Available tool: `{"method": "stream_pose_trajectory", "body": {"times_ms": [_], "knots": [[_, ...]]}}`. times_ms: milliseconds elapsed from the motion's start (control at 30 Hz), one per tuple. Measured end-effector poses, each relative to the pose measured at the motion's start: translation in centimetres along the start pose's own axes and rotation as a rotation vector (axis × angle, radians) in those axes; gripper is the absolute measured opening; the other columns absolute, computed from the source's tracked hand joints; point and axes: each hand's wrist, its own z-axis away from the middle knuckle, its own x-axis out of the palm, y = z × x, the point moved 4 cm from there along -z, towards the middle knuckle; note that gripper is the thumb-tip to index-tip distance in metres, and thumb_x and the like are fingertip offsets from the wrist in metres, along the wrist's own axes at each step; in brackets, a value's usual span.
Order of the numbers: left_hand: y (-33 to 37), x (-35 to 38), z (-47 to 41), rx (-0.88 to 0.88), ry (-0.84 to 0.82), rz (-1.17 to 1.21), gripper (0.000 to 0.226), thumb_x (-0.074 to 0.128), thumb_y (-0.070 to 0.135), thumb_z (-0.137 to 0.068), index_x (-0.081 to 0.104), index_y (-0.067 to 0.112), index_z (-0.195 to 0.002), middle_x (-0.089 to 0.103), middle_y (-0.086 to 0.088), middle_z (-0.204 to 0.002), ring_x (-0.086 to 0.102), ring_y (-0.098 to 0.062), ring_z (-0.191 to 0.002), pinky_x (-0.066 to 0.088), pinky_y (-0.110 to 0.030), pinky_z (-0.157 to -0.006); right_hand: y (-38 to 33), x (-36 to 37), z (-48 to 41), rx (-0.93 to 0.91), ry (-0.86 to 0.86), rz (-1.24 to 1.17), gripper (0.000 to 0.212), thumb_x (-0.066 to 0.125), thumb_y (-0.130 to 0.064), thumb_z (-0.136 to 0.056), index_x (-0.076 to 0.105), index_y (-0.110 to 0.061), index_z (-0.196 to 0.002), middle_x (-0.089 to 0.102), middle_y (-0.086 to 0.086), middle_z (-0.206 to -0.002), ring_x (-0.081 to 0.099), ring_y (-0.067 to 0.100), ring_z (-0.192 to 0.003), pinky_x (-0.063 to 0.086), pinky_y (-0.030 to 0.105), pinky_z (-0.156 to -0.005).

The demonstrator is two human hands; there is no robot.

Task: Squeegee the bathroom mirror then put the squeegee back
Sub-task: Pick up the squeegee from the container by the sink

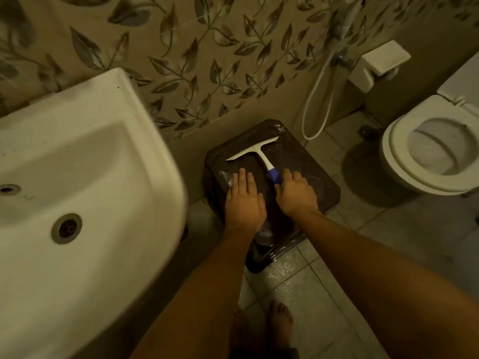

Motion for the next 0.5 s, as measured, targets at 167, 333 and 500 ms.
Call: {"method": "stream_pose_trajectory", "body": {"times_ms": [167,333,500], "knots": [[-1.2,1.6,-0.4,-0.044,-0.042,0.032,0.069,0.036,0.037,-0.104,0.009,0.006,-0.159,0.006,-0.014,-0.167,0.006,-0.030,-0.153,0.022,-0.042,-0.121,-0.2,1.2,-1.0,0.024,-0.003,-0.004,0.060,0.056,-0.037,-0.100,0.035,-0.012,-0.151,0.051,0.016,-0.136,0.053,0.033,-0.121,0.051,0.047,-0.095],[-1.9,2.6,-0.8,-0.060,-0.058,0.044,0.070,0.038,0.036,-0.103,0.009,0.006,-0.159,0.007,-0.015,-0.167,0.006,-0.030,-0.153,0.021,-0.042,-0.122,0.3,2.5,-1.8,0.036,0.011,-0.010,0.054,0.061,-0.035,-0.098,0.043,-0.010,-0.143,0.055,0.016,-0.129,0.057,0.033,-0.113,0.053,0.047,-0.090],[-1.6,3.4,-1.2,-0.059,-0.053,0.051,0.070,0.039,0.036,-0.103,0.009,0.006,-0.159,0.007,-0.015,-0.166,0.006,-0.031,-0.153,0.020,-0.042,-0.122,0.4,3.1,-2.2,0.053,-0.011,-0.028,0.055,0.062,-0.036,-0.098,0.043,-0.010,-0.143,0.057,0.016,-0.126,0.060,0.034,-0.111,0.055,0.048,-0.087]]}}
